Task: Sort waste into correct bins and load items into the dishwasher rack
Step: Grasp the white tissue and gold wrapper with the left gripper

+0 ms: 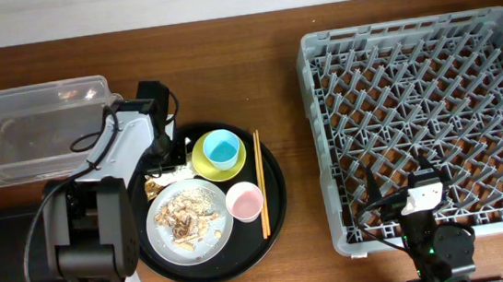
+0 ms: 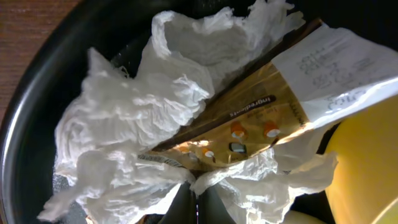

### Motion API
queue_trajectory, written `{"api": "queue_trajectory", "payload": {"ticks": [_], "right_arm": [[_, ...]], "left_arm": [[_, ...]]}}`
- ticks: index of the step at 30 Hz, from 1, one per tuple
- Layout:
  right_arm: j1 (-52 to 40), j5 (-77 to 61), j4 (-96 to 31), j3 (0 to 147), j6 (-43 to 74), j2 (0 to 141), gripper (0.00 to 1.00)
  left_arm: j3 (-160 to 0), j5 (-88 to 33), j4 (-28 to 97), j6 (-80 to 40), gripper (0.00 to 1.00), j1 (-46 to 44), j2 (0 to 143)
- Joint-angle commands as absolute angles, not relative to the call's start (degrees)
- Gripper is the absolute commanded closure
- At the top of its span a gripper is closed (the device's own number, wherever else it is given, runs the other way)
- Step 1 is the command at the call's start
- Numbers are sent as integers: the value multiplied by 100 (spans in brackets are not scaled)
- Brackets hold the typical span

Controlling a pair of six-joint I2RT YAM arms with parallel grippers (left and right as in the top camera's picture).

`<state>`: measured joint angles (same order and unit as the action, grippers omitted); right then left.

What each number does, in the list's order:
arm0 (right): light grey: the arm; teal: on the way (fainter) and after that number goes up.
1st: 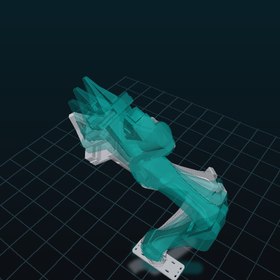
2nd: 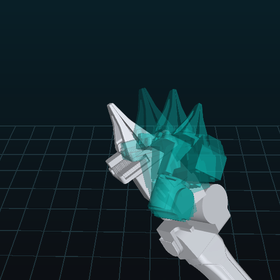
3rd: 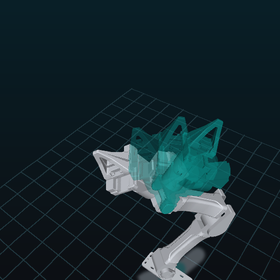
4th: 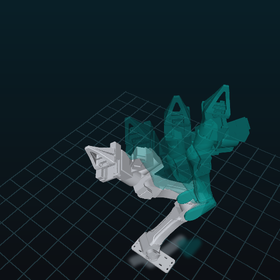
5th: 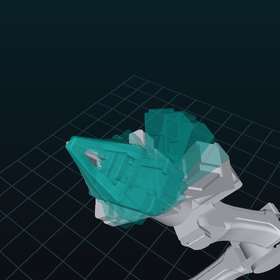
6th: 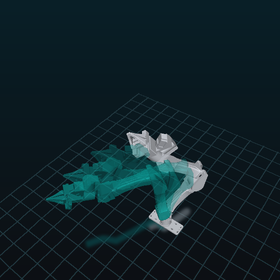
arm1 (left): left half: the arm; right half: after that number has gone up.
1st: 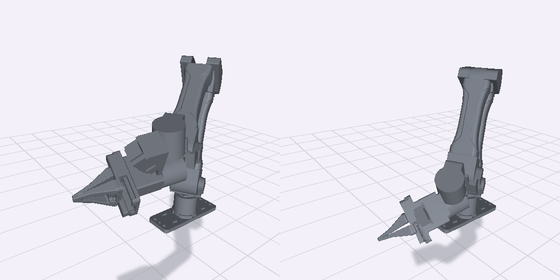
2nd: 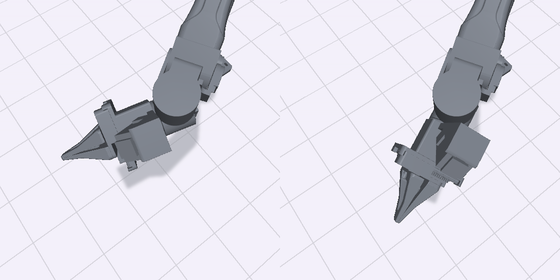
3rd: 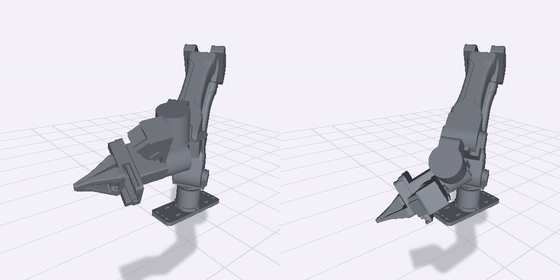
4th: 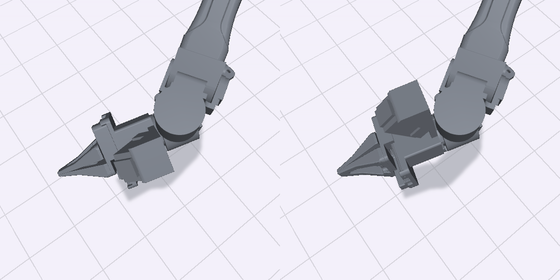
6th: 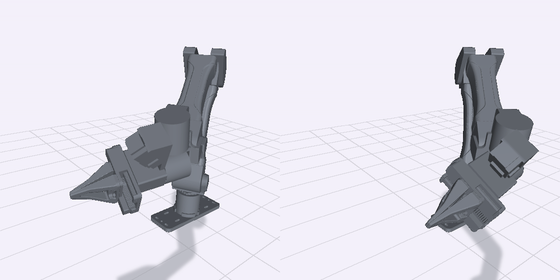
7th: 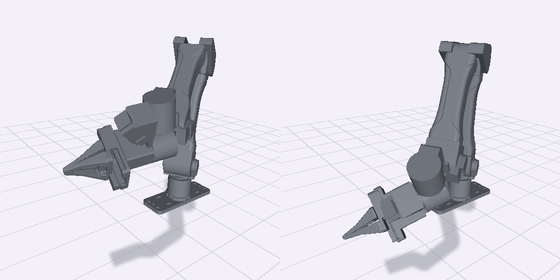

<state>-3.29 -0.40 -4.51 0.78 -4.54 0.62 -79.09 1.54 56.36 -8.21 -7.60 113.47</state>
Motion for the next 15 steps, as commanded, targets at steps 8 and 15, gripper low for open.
{"api": "queue_trajectory", "payload": {"ticks": [8,15], "right_arm": [[-287,8,-462,32,-443,21,2],[-287,8,-462,32,-443,21,2]], "left_arm": [[-8538,174,6799,-832,99,-773,11104],[-8582,141,7135,-832,100,-773,10654]]}}
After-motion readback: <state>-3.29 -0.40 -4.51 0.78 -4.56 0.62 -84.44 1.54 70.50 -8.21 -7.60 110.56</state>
